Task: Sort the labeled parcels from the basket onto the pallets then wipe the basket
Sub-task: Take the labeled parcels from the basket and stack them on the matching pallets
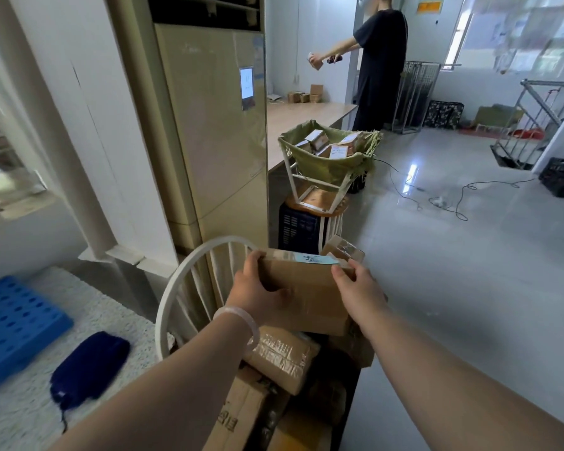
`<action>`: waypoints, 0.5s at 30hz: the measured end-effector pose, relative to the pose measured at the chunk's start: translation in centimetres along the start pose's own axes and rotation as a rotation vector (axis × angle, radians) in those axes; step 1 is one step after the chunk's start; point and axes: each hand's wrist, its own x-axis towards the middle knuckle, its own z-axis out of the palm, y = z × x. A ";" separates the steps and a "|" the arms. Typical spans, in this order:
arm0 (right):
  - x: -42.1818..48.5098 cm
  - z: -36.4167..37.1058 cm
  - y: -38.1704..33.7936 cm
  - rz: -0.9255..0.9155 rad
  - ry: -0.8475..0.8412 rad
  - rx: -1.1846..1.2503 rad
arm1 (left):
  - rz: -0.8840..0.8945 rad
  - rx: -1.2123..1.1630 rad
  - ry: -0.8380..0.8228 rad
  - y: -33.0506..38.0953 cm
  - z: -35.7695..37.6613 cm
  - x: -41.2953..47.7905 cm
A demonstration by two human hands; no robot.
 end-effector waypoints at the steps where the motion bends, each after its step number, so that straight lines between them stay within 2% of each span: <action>1: -0.1 0.0 -0.1 0.006 0.005 0.009 | 0.006 -0.022 0.024 -0.1 0.0 0.0; 7: -0.4 0.1 -0.4 0.005 0.001 0.073 | -0.019 -0.109 0.155 -0.6 0.0 0.1; 15: 0.3 1.6 0.2 -0.021 -0.054 0.106 | 0.017 -0.173 0.166 -0.8 -0.7 -0.3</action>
